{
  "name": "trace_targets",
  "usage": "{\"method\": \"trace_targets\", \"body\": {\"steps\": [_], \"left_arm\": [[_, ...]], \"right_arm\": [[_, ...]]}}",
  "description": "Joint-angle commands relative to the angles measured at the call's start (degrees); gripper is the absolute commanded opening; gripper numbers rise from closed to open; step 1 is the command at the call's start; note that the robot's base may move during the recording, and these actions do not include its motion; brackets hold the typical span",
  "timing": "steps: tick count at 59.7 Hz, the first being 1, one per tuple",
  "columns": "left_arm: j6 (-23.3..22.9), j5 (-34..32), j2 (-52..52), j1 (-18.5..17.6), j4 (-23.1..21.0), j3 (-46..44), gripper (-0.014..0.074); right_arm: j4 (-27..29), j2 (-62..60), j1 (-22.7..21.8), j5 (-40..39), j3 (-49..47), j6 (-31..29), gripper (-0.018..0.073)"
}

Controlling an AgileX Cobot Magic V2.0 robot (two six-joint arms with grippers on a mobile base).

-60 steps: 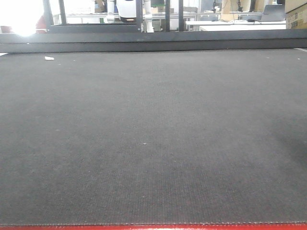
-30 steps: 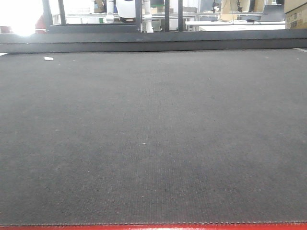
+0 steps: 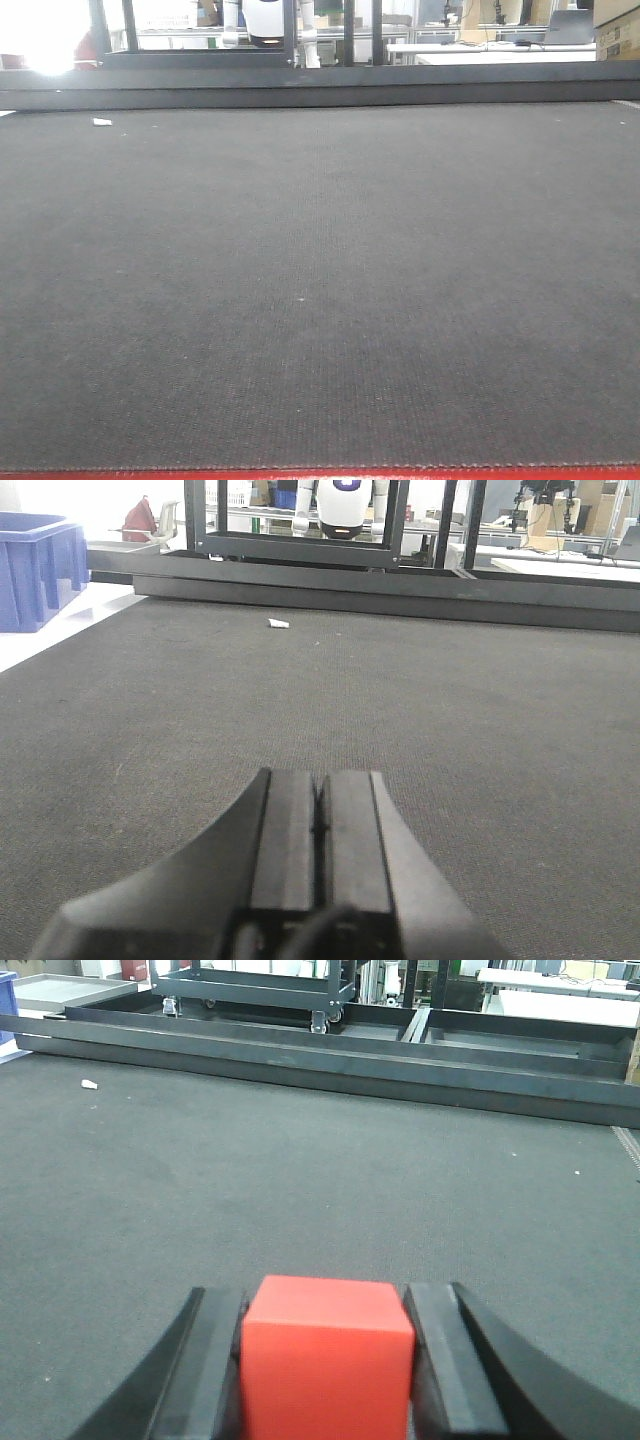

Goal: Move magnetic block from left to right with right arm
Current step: 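Hold the red cube in the right gripper while the base turns away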

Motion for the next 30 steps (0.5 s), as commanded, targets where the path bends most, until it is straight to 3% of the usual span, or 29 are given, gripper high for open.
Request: {"method": "trace_targets", "body": {"steps": [1, 30], "left_arm": [[-0.2, -5.2, -0.8, 0.1, 0.0, 0.5, -0.0116], [-0.2, -5.2, -0.8, 0.1, 0.0, 0.5, -0.0116]], "right_arm": [[-1.5, 0.6, -0.3, -5.4, -1.6, -0.6, 0.0139], [-1.5, 0.6, -0.3, -5.4, -1.6, -0.6, 0.0139]]}}
